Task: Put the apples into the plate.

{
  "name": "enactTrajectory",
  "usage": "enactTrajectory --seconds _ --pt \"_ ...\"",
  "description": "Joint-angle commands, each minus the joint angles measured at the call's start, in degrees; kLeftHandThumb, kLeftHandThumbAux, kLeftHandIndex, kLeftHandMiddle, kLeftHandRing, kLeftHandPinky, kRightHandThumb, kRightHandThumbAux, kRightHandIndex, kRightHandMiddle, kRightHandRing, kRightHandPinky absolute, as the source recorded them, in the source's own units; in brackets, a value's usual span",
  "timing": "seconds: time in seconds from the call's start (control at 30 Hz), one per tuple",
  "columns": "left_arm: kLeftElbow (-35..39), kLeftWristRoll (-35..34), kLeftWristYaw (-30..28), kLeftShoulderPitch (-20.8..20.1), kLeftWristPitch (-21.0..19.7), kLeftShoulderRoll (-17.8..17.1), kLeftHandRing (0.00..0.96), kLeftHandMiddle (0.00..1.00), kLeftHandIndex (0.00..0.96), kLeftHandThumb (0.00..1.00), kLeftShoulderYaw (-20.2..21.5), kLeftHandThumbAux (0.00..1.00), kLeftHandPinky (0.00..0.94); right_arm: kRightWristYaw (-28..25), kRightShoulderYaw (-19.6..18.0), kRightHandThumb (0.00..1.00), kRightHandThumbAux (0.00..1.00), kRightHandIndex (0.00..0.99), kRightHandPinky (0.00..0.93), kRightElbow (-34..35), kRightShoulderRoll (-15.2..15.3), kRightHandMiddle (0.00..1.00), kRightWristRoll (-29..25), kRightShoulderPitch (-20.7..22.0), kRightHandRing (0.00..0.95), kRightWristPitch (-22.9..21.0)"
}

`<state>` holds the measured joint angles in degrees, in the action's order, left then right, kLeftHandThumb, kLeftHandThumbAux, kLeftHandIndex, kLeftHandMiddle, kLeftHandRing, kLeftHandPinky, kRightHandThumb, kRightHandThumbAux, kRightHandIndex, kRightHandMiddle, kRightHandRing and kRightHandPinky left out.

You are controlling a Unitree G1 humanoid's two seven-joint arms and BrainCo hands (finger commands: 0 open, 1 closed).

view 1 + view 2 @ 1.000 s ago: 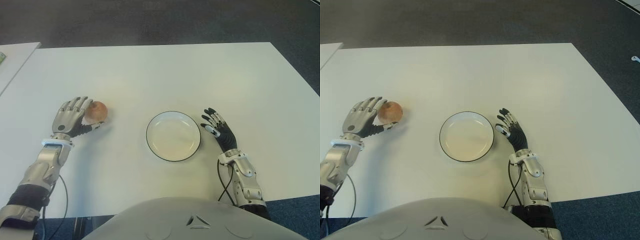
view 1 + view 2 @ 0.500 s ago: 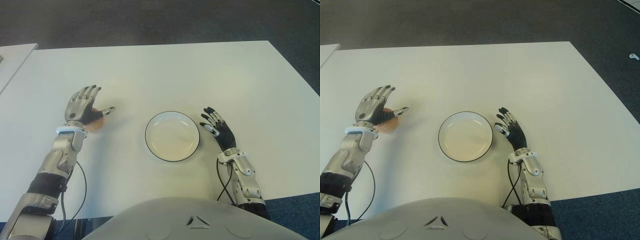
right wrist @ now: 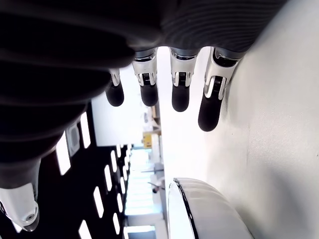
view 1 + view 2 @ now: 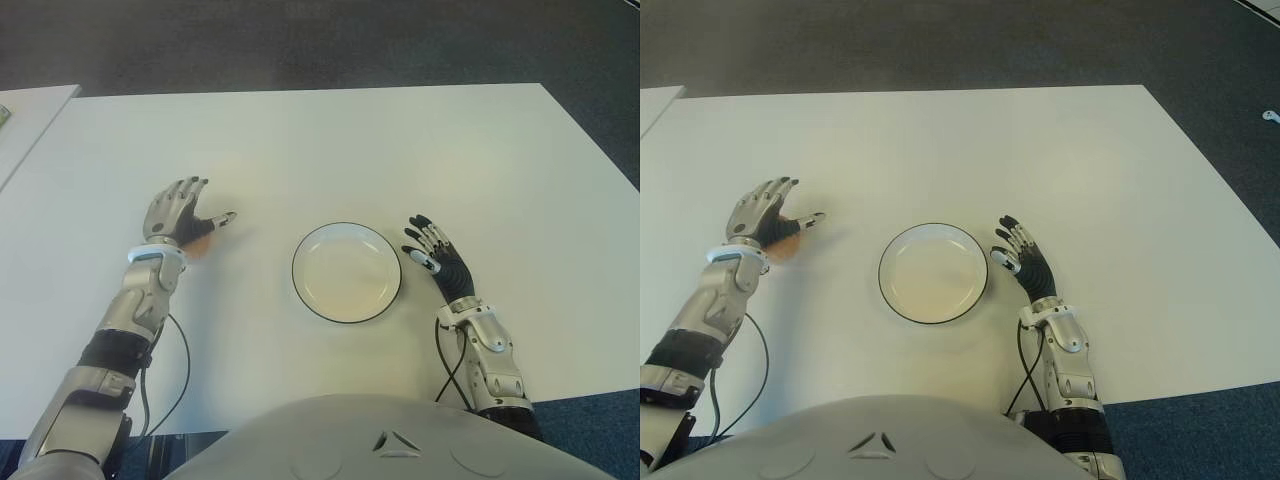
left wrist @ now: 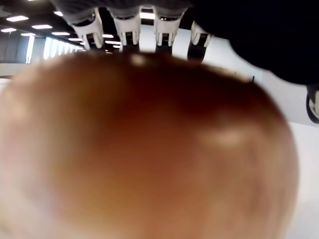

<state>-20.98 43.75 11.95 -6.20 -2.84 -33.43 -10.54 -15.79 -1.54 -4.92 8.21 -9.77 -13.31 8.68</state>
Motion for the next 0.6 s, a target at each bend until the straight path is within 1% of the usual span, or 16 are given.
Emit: enactTrajectory --seconds 0.03,0.4,0.6 --pt "-2.87 0.09 -0.17 -1.14 -0.42 0.91 0.0 0.0 0.0 0.353 -1.62 0.23 0.0 0.04 -0.21 0.097 0.615 0.002 0.051 -1.9 0.65 0.083 0.97 -2.25 0.081 -1.95" --pt "-5.74 0.1 1.53 -1.56 -0.44 1.41 0.0 0.0 0.0 0.35 -3.18 0.236 0.0 -0.77 -0.54 0.104 0.615 0.0 0.039 -1.8 1.26 0.069 0.42 -2.52 0.064 -2.52" --pt "-6.28 0.08 2.05 -1.36 -0.14 1.34 0.0 0.0 0.0 0.341 -3.54 0.237 0.0 -0.92 -0.68 0.112 0.61 0.0 0.057 -1.73 1.26 0.072 0.26 -2.72 0.07 -2.33"
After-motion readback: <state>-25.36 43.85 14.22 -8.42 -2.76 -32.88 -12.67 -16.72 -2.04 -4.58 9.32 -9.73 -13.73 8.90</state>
